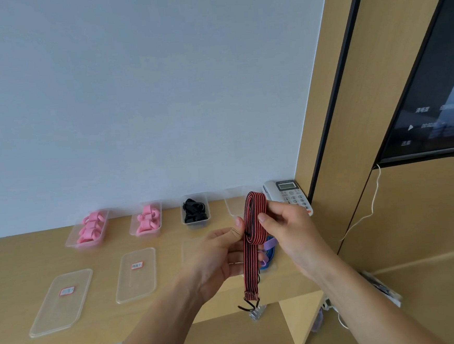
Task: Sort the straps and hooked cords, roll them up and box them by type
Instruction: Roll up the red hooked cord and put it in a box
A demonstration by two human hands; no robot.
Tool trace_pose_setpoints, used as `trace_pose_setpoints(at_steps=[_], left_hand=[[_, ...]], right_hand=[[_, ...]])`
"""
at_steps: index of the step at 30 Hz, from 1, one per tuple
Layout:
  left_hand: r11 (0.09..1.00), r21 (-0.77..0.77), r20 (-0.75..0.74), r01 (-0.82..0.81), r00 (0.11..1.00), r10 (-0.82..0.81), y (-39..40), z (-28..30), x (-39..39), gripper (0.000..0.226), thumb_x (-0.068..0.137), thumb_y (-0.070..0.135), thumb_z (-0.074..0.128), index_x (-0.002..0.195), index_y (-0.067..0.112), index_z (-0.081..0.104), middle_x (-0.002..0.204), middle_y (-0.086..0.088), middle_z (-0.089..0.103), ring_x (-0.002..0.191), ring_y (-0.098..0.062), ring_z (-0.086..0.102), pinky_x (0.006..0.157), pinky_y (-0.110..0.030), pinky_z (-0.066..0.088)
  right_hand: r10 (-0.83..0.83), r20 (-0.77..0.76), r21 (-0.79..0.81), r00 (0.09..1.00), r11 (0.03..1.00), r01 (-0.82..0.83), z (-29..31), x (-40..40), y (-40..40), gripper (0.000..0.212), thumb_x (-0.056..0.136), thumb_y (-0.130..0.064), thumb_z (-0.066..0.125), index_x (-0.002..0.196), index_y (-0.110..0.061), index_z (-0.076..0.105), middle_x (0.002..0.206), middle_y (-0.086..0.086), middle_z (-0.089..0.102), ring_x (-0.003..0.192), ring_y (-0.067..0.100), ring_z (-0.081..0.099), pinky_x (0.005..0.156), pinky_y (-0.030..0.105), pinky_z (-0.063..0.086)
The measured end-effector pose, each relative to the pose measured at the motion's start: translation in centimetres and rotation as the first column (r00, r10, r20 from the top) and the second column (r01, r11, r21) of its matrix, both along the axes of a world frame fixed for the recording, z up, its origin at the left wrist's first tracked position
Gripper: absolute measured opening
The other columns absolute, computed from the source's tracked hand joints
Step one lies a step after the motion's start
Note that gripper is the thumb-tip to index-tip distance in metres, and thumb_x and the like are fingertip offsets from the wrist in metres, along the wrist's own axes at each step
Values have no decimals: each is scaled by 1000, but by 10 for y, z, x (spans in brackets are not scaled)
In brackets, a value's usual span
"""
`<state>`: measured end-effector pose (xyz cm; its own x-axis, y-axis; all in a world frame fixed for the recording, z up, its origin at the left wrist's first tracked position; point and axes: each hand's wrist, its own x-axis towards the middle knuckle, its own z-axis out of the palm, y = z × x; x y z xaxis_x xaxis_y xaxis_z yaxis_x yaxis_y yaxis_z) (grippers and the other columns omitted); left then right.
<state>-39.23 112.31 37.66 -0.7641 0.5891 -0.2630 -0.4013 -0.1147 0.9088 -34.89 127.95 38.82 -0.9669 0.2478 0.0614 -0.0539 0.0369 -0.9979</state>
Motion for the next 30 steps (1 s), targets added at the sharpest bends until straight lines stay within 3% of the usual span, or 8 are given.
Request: trace_pose_setpoints(at_steps=[7,10,13,16,19,23,27,30], left_hand=[[1000,-14,13,-28,1000,28,1,-3,-1,52,91,49,60,100,0,72,94,-23,75,76,-30,74,75,-42,62],[998,-34,2,-52,999,52,4,1,0,55,96,50,53,98,-2,72,96,-25,75,78,-33,74,72,-40,63],[996,-46,-3,-77,997,77,8,3,1,58,102,50,46,102,-3,70,99,-25,76,86,-38,73,85,-48,62],[994,-56,26,-98,995,100,11,4,2,63,105,52,40,110,-5,67,102,-26,75,90,-40,73,89,-52,60],[992,-80,37,-96,994,99,12,4,2,64,107,52,35,110,-3,68,98,-22,77,88,-38,73,82,-46,61],[988,-136,6,-70,997,72,8,4,0,60,107,53,34,107,5,70,93,-13,78,85,-30,74,74,-38,58],[991,-119,58,-58,996,66,5,5,-3,64,104,55,42,117,-2,68,91,-16,76,77,-28,74,67,-35,59],[991,-128,77,-35,996,45,4,7,-5,68,100,60,46,118,-2,67,91,-17,76,79,-30,75,72,-39,61]], right_hand=[[-23,-7,-6,1000,1000,23,-1,-2,-2,16,100,-6,57,99,-9,72,77,13,71,55,26,63,47,34,54],[-54,-59,20,997,998,56,1,-5,0,23,96,-3,62,99,-22,74,93,2,78,83,14,73,69,24,58],[-60,-107,60,992,996,66,2,-8,-1,26,94,-2,65,98,-26,74,96,-6,78,94,10,72,90,28,54],[-87,-143,104,986,989,102,0,-9,-4,29,92,-4,68,98,-32,72,97,-10,77,96,7,71,89,27,54],[-108,-179,127,978,983,131,-5,-9,-7,30,90,-5,70,107,-30,70,100,-12,76,95,6,71,79,21,55],[-109,-266,209,958,963,168,-10,-7,-6,43,86,0,72,108,-36,66,102,-13,74,98,1,69,87,21,53],[-74,-323,268,944,949,166,-15,-5,-1,50,85,0,72,110,-42,64,107,-16,70,107,13,67,85,38,60],[-30,-387,319,922,933,165,-19,-3,0,49,83,3,72,117,-31,65,111,-14,69,111,17,67,88,44,59]])
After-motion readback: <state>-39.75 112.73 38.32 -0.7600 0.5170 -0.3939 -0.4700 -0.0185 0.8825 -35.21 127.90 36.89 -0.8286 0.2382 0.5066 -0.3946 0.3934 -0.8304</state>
